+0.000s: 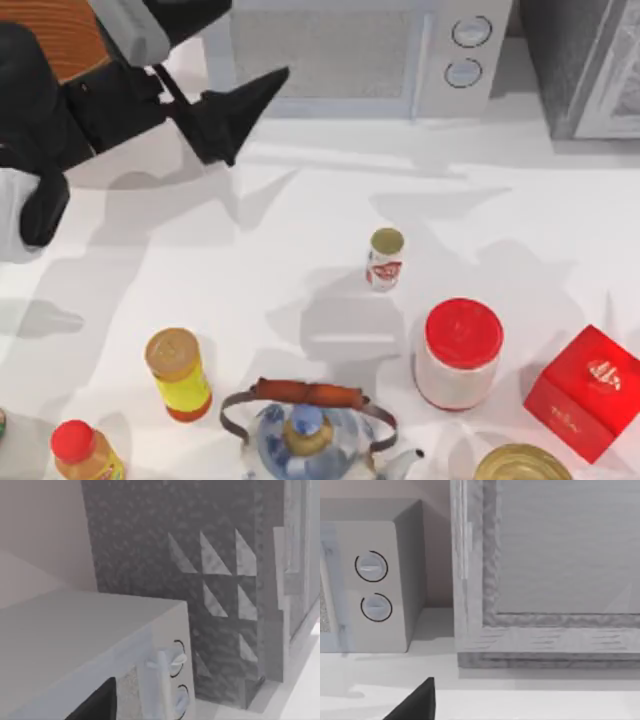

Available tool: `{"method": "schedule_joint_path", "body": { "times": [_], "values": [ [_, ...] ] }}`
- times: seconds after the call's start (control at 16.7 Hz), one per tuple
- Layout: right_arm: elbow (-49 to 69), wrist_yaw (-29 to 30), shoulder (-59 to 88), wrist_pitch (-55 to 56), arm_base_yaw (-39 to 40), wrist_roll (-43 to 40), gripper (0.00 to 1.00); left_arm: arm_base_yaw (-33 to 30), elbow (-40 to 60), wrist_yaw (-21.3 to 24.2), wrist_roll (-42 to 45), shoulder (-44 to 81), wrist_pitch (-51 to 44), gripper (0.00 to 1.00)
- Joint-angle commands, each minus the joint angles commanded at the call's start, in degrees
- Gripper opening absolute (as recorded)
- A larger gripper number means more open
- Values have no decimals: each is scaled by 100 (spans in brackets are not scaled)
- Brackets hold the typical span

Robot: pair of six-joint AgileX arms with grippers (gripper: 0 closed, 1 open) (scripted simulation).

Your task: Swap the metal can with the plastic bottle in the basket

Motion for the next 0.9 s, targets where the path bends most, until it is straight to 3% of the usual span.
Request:
{"method": "schedule_joint_path", "body": {
  "times": [0.54,0.9],
  "values": [
    [0,0,0,0,0,0,100,795,-2629,-2724,89,-6336,-3170,100],
    [0,0,0,0,0,0,100,968,-4248,-4207,-7,-9429,-5340,100]
  ]
}}
